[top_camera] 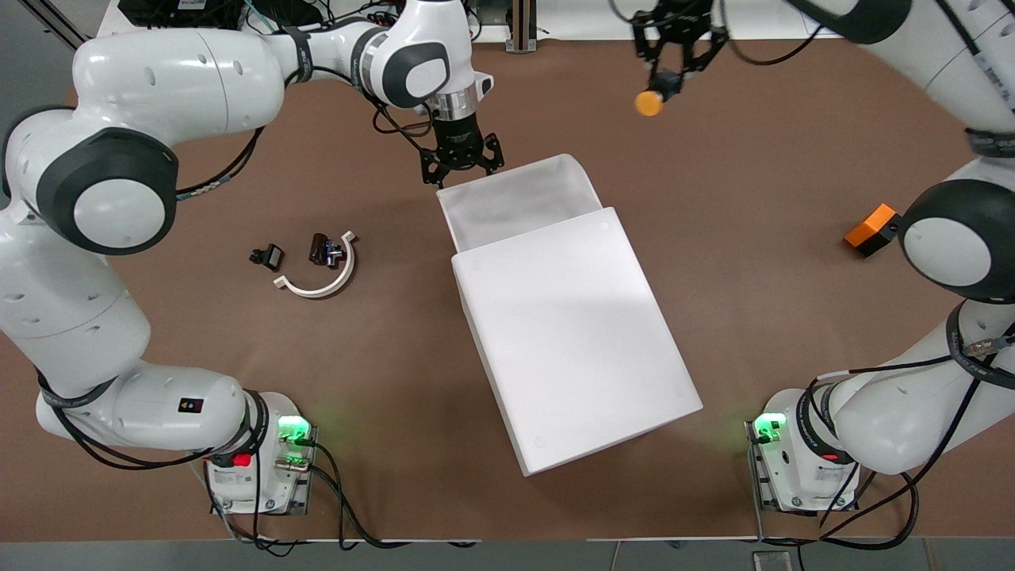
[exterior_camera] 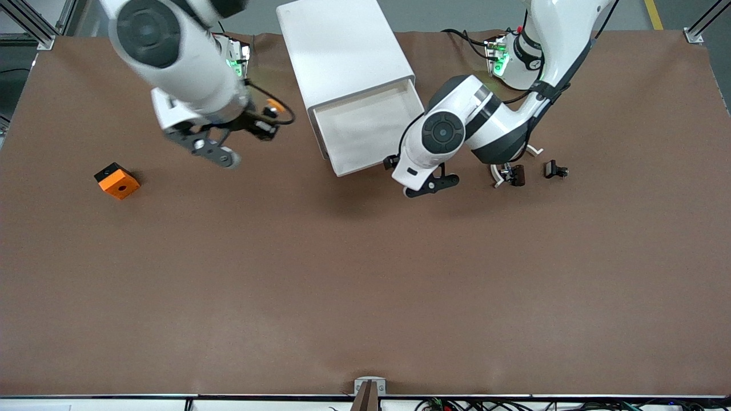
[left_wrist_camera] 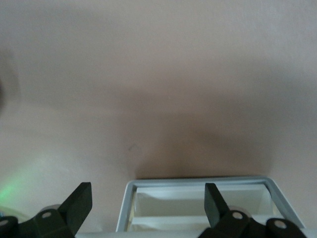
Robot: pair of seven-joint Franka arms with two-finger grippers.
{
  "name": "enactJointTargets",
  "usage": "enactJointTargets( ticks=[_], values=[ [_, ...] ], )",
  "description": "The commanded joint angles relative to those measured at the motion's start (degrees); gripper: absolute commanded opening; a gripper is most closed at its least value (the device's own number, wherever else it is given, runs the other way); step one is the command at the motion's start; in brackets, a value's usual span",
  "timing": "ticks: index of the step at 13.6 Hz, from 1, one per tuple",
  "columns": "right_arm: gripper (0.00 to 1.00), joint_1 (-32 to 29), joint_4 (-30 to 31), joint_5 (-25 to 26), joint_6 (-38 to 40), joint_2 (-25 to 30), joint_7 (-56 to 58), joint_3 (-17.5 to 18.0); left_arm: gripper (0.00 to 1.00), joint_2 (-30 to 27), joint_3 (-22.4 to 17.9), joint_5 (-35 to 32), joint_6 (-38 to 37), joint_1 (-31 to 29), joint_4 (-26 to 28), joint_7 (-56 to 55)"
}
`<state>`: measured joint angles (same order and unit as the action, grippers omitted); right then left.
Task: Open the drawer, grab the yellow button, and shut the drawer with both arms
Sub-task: 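Lift the button out with the right gripper while the left gripper pushes the drawer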
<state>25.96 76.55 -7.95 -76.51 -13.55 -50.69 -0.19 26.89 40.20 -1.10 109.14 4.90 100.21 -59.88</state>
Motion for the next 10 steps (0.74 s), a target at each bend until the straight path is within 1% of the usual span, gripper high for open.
enactJointTargets(
  ticks=[1,3,4,5,8,10],
  values=[
    [0.17,-7.9,7.6,1.6,-0.9,3.8,14.8,1.0,1.00,-2.0,3.4,-0.1,1.0,-1.0,2.7,-2.5],
    [0.17,-11.4,9.7,5.4,-3.0,3.4,22.2,1.0,1.00,-1.9,5.2,-0.1,1.0,-1.0,3.5,-2.9],
    [0.17,-13.0,11.8,7.7,-5.8,3.4,25.6,1.0,1.00,-1.9,6.2,0.0,1.1,-0.8,4.0,-3.0],
    [0.17,-15.0,14.4,8.8,-9.3,3.4,30.0,1.0,1.00,-1.9,7.0,0.0,1.1,-0.8,4.4,-3.0],
    [0.18,-22.3,22.6,9.3,-21.6,3.3,42.9,1.0,1.00,-1.6,9.7,-0.1,1.1,-0.5,4.6,-4.4],
    [0.18,-24.6,27.8,12.4,-29.8,3.2,45.5,1.0,1.00,-1.6,11.3,-0.1,1.2,-0.2,4.7,-5.2]
  ],
)
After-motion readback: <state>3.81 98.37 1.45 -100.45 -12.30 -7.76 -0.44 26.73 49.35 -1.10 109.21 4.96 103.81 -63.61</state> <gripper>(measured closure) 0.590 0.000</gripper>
